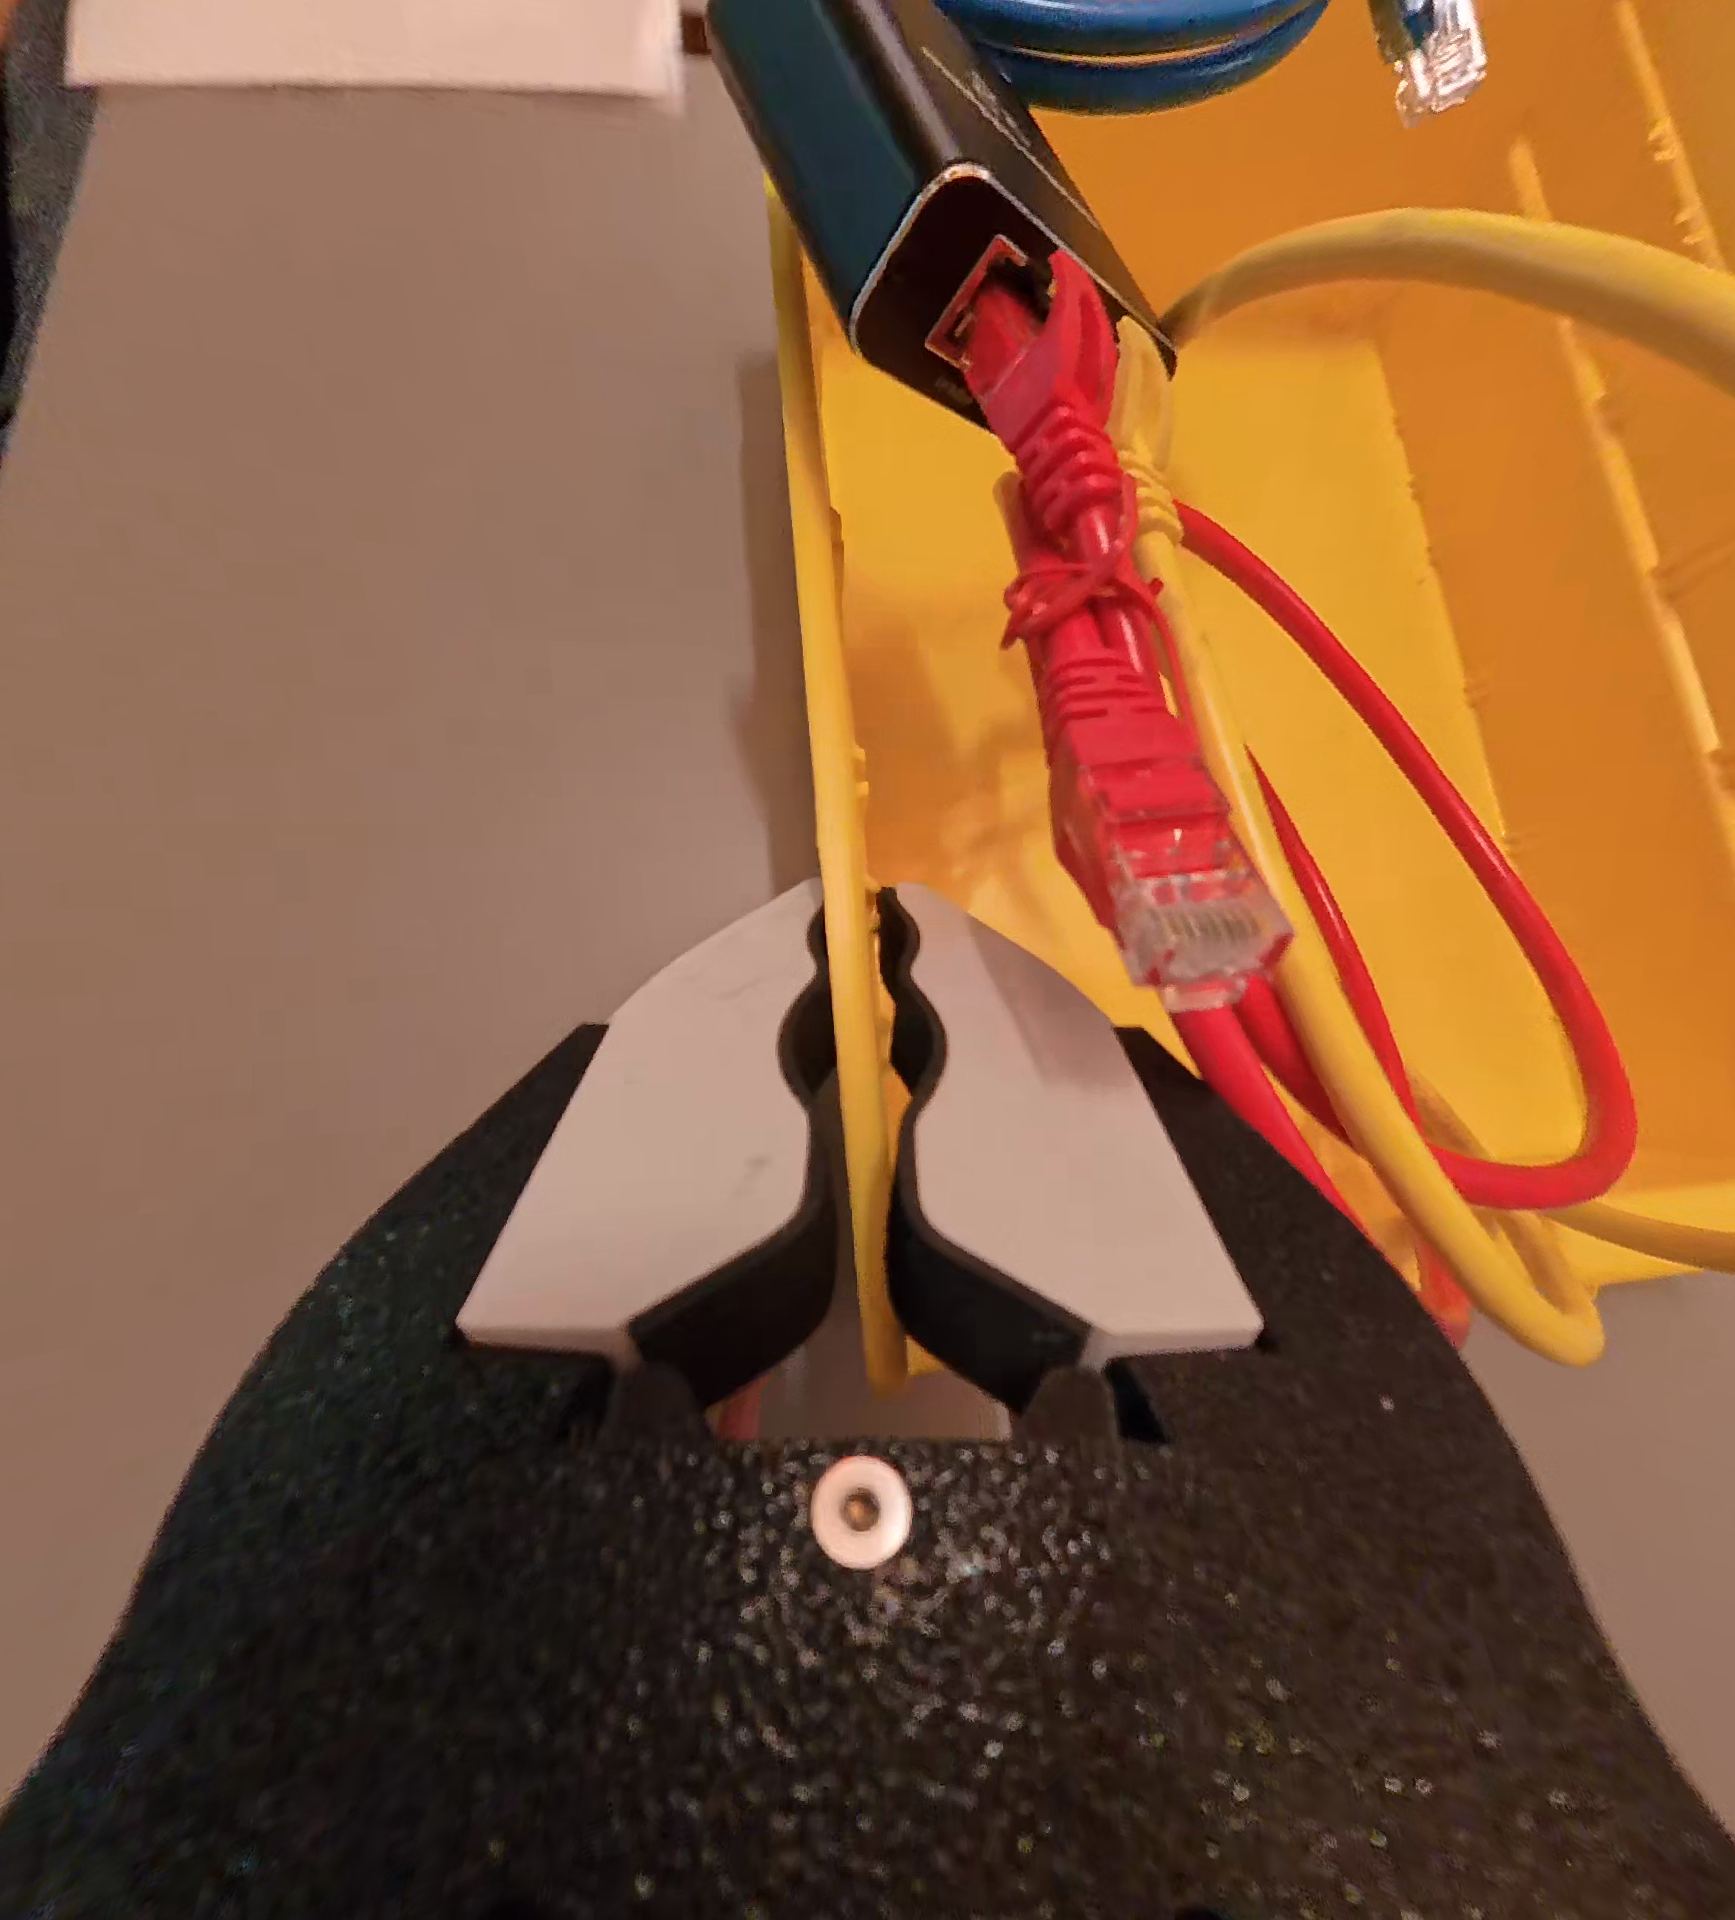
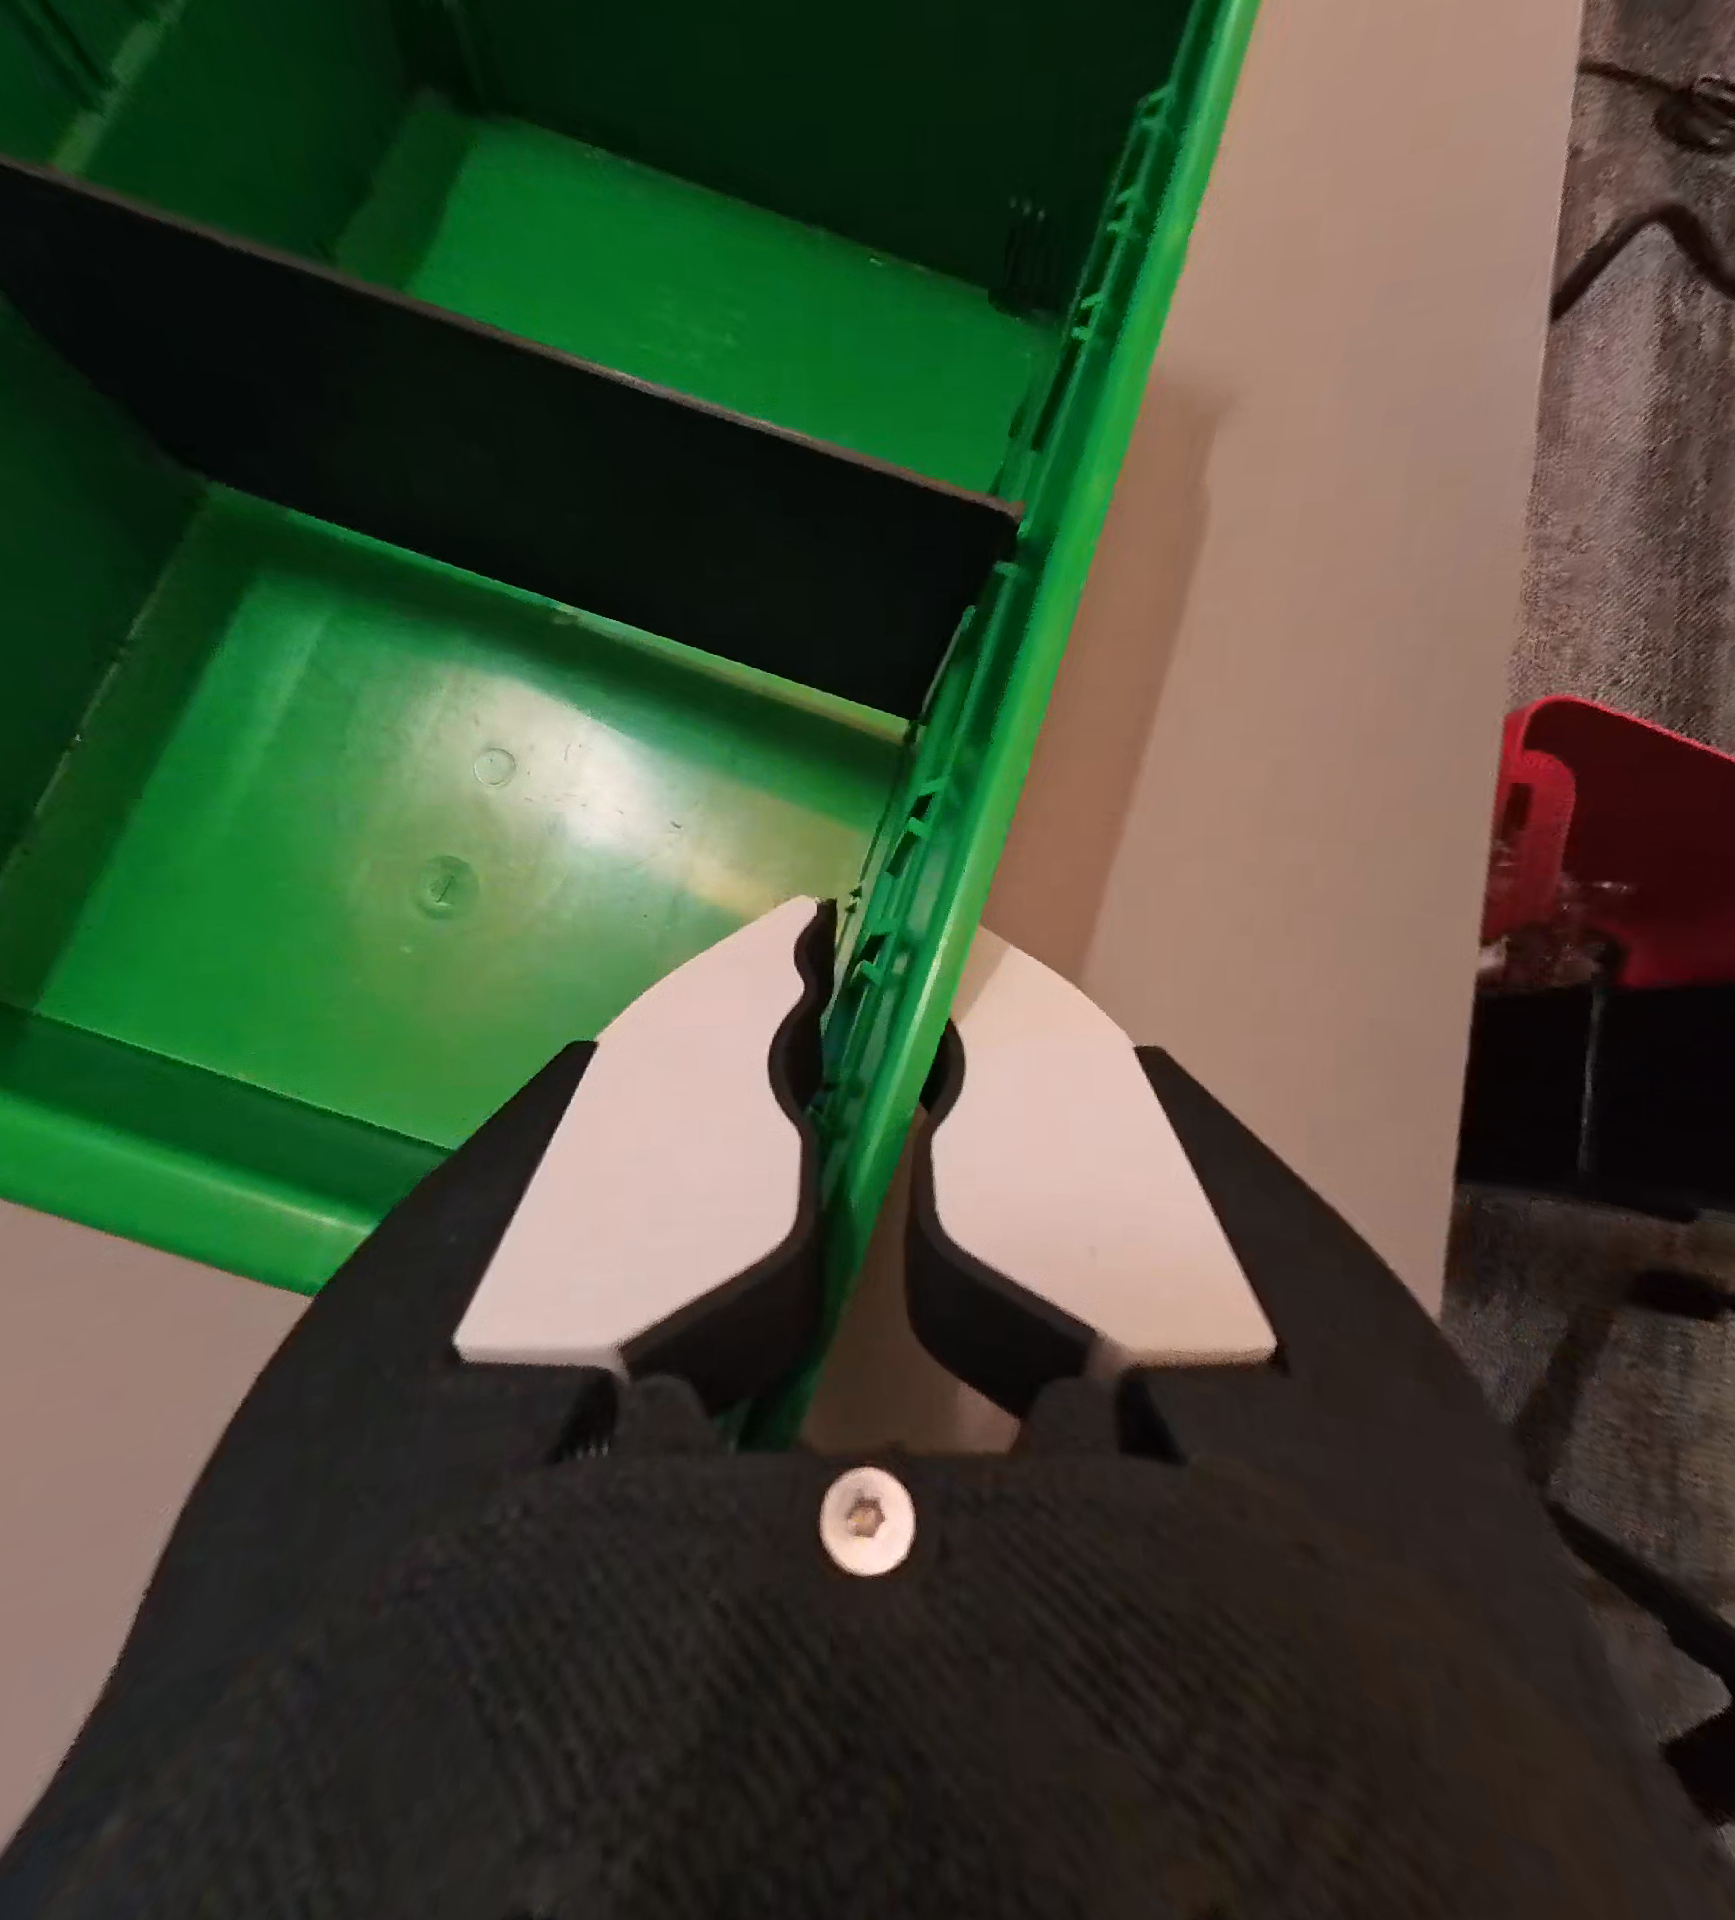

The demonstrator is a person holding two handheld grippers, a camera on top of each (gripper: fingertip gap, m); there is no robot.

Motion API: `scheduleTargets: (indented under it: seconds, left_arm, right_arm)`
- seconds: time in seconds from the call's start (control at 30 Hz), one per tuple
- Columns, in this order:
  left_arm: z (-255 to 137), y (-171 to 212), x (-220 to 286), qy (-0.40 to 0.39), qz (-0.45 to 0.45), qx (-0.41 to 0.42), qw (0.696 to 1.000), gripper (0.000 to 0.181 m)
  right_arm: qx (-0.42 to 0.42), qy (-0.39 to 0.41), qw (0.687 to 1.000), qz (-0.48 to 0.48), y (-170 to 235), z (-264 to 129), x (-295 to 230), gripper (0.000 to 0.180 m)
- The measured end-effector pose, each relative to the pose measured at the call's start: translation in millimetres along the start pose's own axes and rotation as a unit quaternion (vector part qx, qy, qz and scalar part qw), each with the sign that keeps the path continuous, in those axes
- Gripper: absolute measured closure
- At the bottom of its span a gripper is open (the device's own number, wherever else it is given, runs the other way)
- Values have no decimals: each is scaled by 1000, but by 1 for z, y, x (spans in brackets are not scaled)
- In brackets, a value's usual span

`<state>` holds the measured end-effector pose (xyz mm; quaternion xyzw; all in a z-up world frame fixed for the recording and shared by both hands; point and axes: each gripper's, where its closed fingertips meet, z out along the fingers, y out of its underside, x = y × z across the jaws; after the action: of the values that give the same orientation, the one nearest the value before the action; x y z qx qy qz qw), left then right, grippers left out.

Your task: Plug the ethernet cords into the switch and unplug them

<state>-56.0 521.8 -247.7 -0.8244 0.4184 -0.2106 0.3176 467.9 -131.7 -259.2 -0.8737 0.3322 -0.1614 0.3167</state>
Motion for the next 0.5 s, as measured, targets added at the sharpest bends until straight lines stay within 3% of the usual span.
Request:
scheduleTargets:
  seconds: [0.23,0.5]
  left_arm:
    - [48,-45,27,11,-6,-5,1000,176]
    - [44,-43,11,-11,-43,20,999,176]
  right_arm:
    - [-1,-6,1000,-4,-19,18,4,168]
    - [1,3,1000,11,-30,29,12,169]
